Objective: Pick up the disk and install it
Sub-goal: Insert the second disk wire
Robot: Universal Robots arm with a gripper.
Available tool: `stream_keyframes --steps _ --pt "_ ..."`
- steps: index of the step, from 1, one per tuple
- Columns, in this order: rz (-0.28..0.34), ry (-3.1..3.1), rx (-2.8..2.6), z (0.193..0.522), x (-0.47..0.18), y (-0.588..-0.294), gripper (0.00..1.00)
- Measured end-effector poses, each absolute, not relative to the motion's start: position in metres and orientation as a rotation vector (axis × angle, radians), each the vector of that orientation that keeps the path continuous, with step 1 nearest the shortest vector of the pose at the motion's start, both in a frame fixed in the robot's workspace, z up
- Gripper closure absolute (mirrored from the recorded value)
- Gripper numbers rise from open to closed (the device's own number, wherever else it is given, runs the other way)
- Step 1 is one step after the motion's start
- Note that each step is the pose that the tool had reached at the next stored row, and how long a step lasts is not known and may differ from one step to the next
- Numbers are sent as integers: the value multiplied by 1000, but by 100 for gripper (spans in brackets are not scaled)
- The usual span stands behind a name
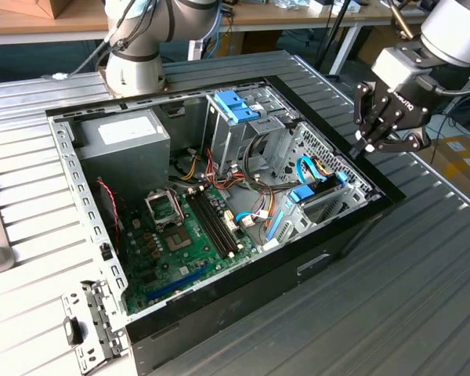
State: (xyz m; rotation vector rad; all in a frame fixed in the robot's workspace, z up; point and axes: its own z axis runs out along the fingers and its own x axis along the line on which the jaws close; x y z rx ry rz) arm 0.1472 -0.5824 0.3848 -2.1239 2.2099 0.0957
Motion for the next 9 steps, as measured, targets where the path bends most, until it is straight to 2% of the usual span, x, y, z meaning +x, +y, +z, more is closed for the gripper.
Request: stream_keyframes --steps 9 --pt "101 2212 -2126 393 158 -582 90"
